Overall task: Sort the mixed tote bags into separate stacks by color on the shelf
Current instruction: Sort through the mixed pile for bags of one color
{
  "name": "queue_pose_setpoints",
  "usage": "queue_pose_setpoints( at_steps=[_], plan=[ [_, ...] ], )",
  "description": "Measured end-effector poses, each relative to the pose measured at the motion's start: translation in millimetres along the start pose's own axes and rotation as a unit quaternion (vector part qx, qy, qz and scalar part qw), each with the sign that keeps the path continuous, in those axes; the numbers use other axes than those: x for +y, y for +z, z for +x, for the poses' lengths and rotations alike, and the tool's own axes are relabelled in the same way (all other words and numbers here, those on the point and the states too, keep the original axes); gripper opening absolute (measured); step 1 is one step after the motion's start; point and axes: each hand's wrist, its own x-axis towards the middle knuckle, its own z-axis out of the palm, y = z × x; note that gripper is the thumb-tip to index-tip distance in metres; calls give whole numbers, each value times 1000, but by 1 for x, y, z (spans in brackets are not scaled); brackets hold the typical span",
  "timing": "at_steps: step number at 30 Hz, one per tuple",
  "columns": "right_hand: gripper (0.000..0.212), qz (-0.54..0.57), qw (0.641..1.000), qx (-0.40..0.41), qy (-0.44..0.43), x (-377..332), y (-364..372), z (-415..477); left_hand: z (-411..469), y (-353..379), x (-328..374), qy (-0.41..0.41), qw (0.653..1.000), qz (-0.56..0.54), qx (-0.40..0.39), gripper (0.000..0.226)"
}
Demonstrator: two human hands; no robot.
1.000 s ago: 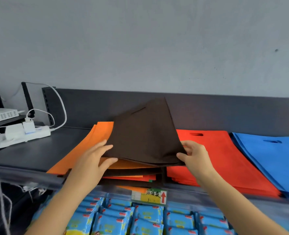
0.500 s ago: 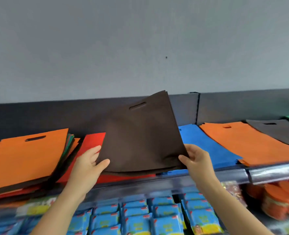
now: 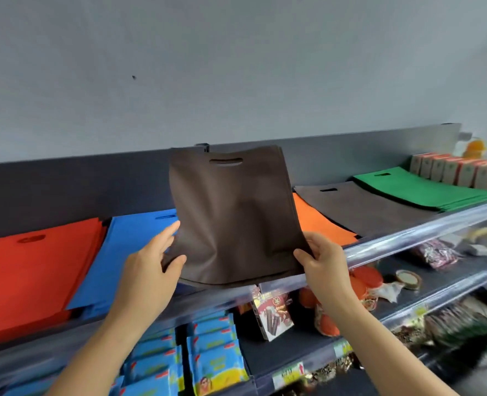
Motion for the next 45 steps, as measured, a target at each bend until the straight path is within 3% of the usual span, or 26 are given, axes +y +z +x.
queue_pose_setpoints(
  at_steps=[18,28,34,37,41,45],
  plan=[
    [40,-73,988,125,45,82,-103,154,119,180,85,85,993,-30,-79,59],
    [45,-81,983,151,68,134,-183,209,133,272,138,52,993,-21,-106,60],
    [50,-102,987,102,75,167,-238,244,122,325,175,-9,994,10,-104,64],
    [54,-169,981,51,81,180,-261,257,116,346,187,-35,985,110,-124,62],
    [51,-343,939,-30,9,194,-270,267,105,361,195,-42,932,308,-188,49],
    [41,-344,933,-83,-61,191,-257,270,98,366,194,-40,937,294,-182,45]
  ],
)
